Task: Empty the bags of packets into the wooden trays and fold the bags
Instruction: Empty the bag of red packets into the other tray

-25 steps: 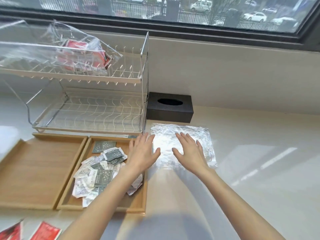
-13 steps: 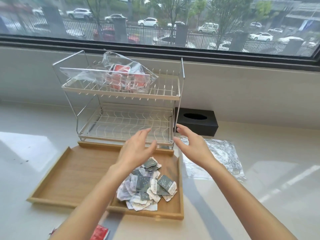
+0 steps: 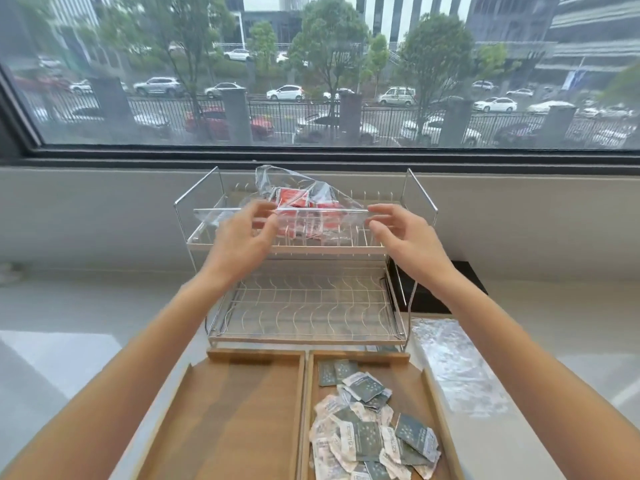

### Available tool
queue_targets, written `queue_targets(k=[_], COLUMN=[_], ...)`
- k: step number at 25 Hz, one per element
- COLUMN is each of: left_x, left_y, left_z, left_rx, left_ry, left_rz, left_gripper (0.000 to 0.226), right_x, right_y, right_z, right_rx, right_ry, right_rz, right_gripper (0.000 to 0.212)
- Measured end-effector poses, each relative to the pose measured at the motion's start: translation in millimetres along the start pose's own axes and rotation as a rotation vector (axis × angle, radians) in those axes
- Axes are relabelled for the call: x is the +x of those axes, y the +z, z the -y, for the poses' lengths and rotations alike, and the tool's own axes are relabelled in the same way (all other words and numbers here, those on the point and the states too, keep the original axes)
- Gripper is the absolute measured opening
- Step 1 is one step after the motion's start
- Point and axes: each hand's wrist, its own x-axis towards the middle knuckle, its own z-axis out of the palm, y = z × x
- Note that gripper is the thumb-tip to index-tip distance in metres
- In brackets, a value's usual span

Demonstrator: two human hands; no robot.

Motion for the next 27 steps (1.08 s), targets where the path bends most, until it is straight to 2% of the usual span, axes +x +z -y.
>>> queue_targets(k=[3, 7, 11, 13, 15, 18, 21, 24, 27], left_x=[40, 88, 125, 138, 149, 150, 146, 147, 146], left_y=[-26, -39, -33, -23, -12, -1, 3, 0, -2], left_z=[9, 32, 63, 79, 92, 112, 128, 132, 131], left_rx=[0.025, 0.114, 0.241, 0.292, 0.315, 0.325, 0.296, 0.285, 0.294], left_ry=[-0.029, -0.065, -0.142, -0.202, -0.268, -0.345, -0.309, -0.313, -0.292], left_rz=[-0.072, -0.019, 0.191, 0.324, 0.438, 0.624, 0.709, 0.701, 0.631], left_gripper=[0.028, 0.03, 0.035, 0.04, 0.049, 0.065, 0.073, 0.074, 0.058], right_x=[35, 89, 132, 147, 161, 177, 182, 182, 181], right_y=[-5, -5, 10, 21, 34, 54, 68, 75, 74], right_z=[17, 21, 1, -10, -22, -39, -53, -63, -64], right_rx=[0.032, 0.027, -0.146, -0.257, -0.387, -0.504, -0.509, -0.568, -0.573], right_ry=[0.008, 0.111, 0.236, 0.231, 0.206, 0.252, 0.29, 0.241, 0.202], right_rz=[-0.076, -0.056, 0.063, 0.108, 0.195, 0.398, 0.497, 0.407, 0.271], right_gripper=[0.027, 0.026, 0.032, 0.037, 0.049, 0.078, 0.081, 0.069, 0.056])
